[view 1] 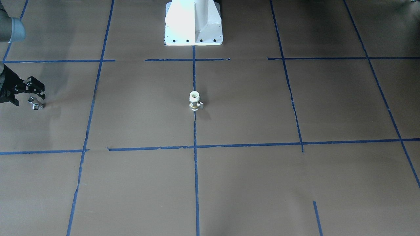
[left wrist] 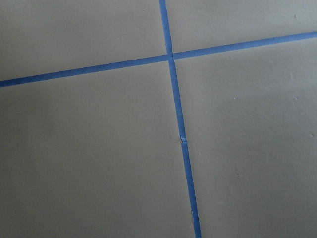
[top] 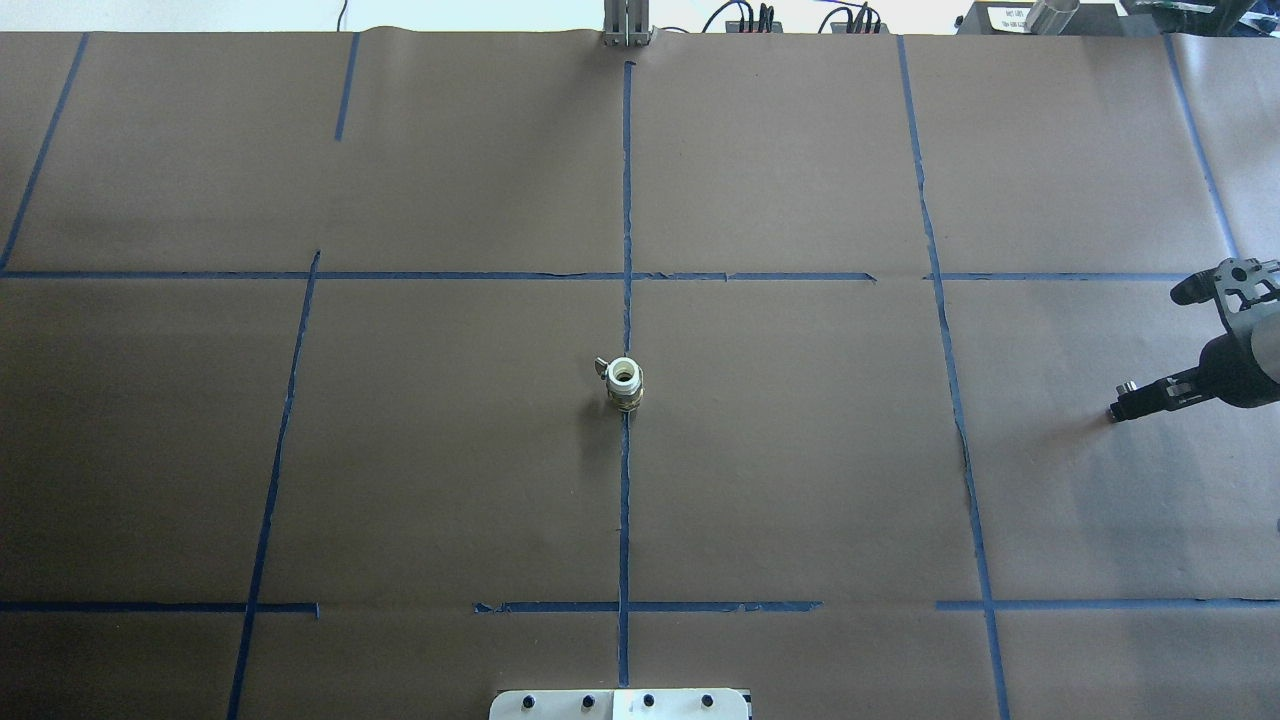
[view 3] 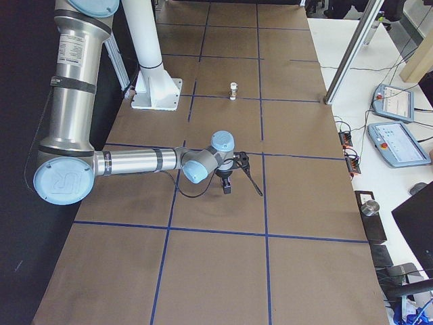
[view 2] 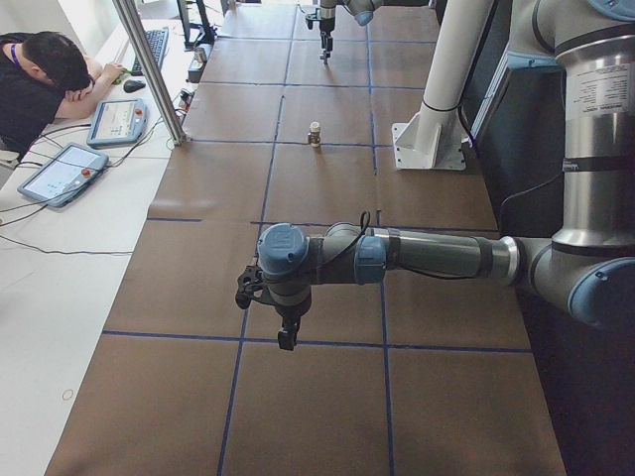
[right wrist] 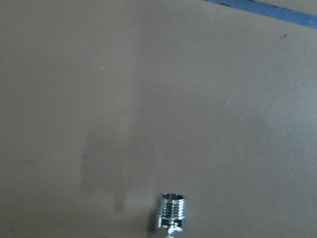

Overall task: Assemble PPR valve and pipe with both arms
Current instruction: 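Lower the right gripper onto the threaded pipe nipple and grasp it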

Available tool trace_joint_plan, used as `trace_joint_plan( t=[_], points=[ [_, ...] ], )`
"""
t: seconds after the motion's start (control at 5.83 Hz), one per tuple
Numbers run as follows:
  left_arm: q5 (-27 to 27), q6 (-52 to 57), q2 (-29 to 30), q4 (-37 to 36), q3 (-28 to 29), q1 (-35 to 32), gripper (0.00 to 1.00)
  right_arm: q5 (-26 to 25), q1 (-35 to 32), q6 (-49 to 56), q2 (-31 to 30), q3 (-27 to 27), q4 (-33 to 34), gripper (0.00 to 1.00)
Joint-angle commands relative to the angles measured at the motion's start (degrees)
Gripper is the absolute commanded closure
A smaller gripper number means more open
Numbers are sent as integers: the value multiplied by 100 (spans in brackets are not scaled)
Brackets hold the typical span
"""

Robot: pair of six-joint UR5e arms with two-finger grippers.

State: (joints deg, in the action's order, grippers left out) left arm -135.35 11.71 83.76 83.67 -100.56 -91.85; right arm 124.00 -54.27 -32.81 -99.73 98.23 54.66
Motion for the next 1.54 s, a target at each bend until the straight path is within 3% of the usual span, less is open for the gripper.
trace_joint_plan(
  t=[0.0,0.17,0.34,0.51,1.03,1.37],
  points=[
    [0,-11,0,0,-16,0,0,-7,4,-6,59,3,-34,10],
    [0,-11,0,0,-25,0,0,-25,4,2,85,-6,-34,64],
    [0,-28,0,0,-25,0,0,-33,-4,11,86,-6,-34,87],
    [0,-37,0,0,-25,0,0,-42,-5,3,86,11,-34,96],
    [0,-143,9,0,-60,0,0,-104,-5,12,103,160,-8,98],
    [0,-152,9,0,-60,0,0,-60,-13,-6,434,599,690,99]
  ],
)
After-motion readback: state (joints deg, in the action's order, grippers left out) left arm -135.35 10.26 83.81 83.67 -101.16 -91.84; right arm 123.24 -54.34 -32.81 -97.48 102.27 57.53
